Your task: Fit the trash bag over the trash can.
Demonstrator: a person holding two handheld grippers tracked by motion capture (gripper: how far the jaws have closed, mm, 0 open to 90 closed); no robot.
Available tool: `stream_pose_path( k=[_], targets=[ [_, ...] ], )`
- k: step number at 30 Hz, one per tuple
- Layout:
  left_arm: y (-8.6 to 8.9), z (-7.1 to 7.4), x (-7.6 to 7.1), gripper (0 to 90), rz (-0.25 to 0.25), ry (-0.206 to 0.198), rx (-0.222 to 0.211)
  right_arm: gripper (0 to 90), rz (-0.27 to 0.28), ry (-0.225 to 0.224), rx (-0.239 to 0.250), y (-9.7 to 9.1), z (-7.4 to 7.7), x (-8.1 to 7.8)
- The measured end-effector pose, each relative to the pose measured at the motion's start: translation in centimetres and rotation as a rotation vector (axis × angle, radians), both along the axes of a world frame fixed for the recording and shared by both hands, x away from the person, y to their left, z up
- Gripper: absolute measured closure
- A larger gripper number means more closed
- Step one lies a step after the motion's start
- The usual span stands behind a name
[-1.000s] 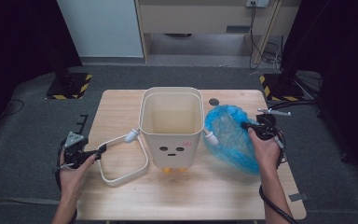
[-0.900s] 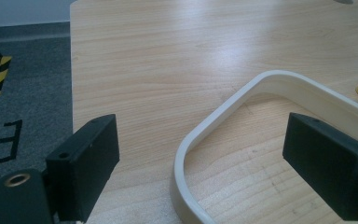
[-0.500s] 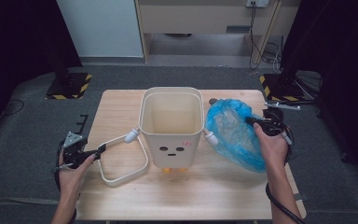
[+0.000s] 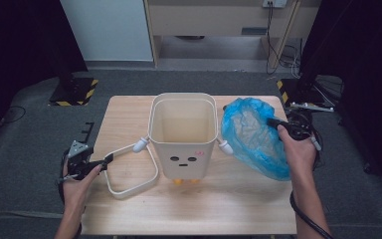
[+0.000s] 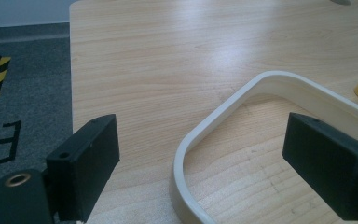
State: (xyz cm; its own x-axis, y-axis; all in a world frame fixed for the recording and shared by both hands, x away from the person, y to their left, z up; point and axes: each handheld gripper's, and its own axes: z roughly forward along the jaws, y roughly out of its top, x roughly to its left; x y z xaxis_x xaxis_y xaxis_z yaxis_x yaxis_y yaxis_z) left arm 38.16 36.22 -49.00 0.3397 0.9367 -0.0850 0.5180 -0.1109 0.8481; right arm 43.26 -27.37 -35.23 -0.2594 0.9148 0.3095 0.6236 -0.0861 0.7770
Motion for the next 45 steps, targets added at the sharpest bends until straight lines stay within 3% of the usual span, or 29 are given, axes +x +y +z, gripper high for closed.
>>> stream_pose_path(
  k=[15,30,45],
  targets=[
    [-0.2,-0.1,0.1,10.2,-0.004,0.003,0.005,89.5,-0.005,-0.030,0.030,-1.0,3.0,-0.7],
    [-0.3,-0.2,0.1,10.4,-0.006,0.006,0.008,89.5,0.055,-0.068,0.106,-0.2,5.7,-1.7],
    [-0.4,-0.2,0.1,10.6,-0.007,0.004,0.011,89.5,0.102,-0.116,0.122,-0.1,8.2,-3.5]
  ],
)
